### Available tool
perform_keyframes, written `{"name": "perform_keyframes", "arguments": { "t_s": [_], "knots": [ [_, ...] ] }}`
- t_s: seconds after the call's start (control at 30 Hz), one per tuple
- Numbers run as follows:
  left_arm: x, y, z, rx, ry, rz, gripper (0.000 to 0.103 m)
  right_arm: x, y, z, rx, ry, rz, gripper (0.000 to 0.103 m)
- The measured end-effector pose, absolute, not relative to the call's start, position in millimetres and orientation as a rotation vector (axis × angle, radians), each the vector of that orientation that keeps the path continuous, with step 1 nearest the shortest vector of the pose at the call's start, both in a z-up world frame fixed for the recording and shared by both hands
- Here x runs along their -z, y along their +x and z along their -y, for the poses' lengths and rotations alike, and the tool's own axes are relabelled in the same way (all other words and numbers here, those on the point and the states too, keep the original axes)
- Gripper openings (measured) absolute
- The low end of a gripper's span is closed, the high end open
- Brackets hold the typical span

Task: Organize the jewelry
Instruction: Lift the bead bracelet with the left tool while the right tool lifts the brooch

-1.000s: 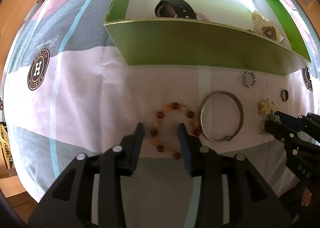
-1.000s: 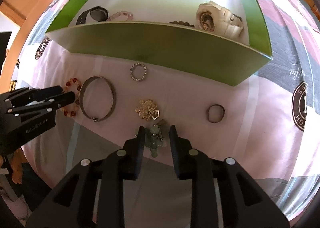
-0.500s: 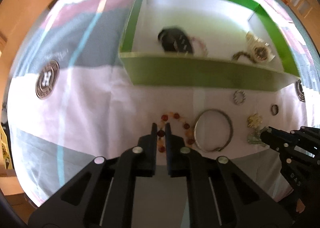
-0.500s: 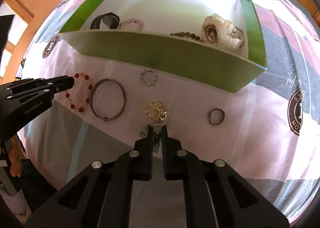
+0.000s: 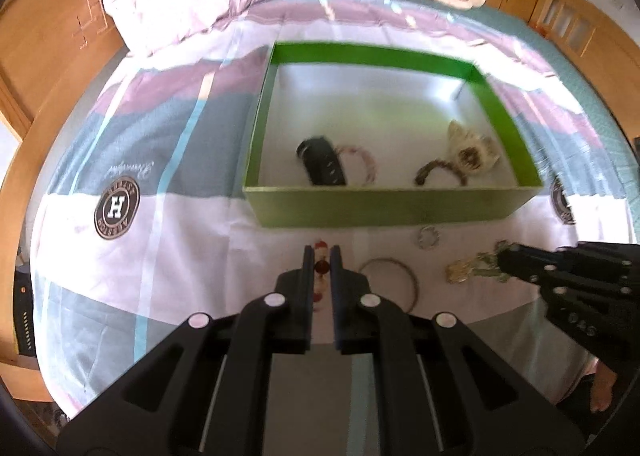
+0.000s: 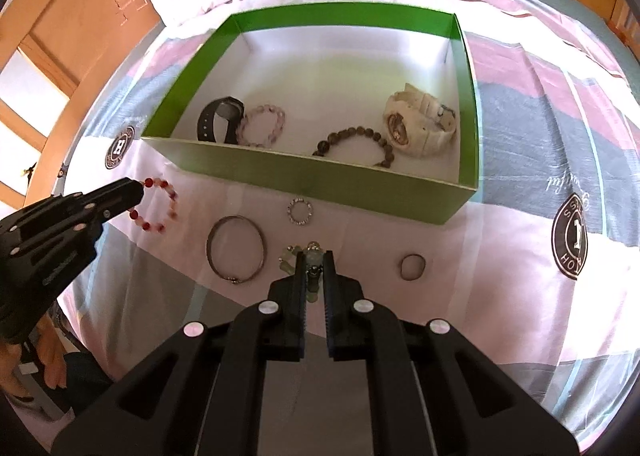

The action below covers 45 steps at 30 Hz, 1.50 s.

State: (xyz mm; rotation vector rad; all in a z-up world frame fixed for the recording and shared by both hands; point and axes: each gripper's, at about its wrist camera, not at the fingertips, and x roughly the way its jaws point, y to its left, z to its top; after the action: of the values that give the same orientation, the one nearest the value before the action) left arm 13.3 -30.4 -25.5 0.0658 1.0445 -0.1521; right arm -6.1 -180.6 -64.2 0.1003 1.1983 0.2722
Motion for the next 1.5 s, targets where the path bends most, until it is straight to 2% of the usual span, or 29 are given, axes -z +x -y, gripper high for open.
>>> {"name": "perform_keyframes", "arguments": {
  "t_s": [1.5],
  "knots": [
    [17.8, 0.0, 51.6, 0.147, 0.104, -1.026, 0.008, 73.4, -9.9, 160.9, -0.217, -0.016, -1.202, 0.007]
  ]
}}
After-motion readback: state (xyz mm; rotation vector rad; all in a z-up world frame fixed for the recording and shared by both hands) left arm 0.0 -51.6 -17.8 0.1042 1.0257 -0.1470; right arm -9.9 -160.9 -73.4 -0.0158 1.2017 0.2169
